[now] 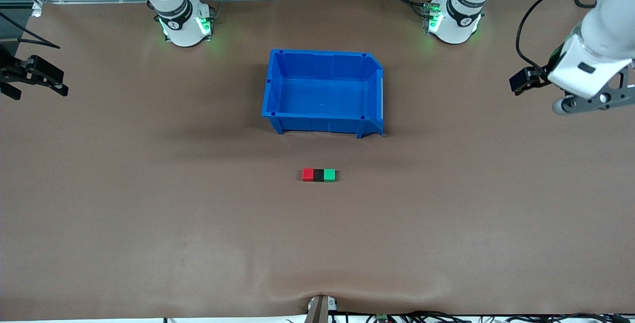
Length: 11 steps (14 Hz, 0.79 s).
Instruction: Attach green and red cubes to black cube
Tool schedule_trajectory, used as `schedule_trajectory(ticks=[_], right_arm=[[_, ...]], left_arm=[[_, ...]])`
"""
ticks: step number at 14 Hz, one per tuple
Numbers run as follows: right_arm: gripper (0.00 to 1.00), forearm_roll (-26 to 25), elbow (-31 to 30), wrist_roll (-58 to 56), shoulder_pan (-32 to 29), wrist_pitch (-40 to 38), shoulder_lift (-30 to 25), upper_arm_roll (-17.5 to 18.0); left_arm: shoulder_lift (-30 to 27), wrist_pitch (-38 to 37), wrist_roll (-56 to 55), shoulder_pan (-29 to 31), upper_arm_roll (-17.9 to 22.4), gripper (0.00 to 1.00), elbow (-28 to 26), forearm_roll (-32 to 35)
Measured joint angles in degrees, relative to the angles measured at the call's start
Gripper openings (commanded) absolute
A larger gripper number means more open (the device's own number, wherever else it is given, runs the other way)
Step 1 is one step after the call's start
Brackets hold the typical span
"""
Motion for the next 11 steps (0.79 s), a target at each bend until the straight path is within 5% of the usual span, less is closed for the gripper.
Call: schedule_trajectory(ticks=[3,11], right_arm=[[1.00,0.0,0.0,0.0,0.0,0.0,0.0,0.0],[1.00,0.0,0.0,0.0,0.0,-0.1,0.3,0.0]], left_arm=[[-5.3,3.7,1.5,1.3,0.1,1.00,-6.9,-3.4],[-6.6,4.7,5.1,2.3,0.4,1.00,-6.4,-4.4]])
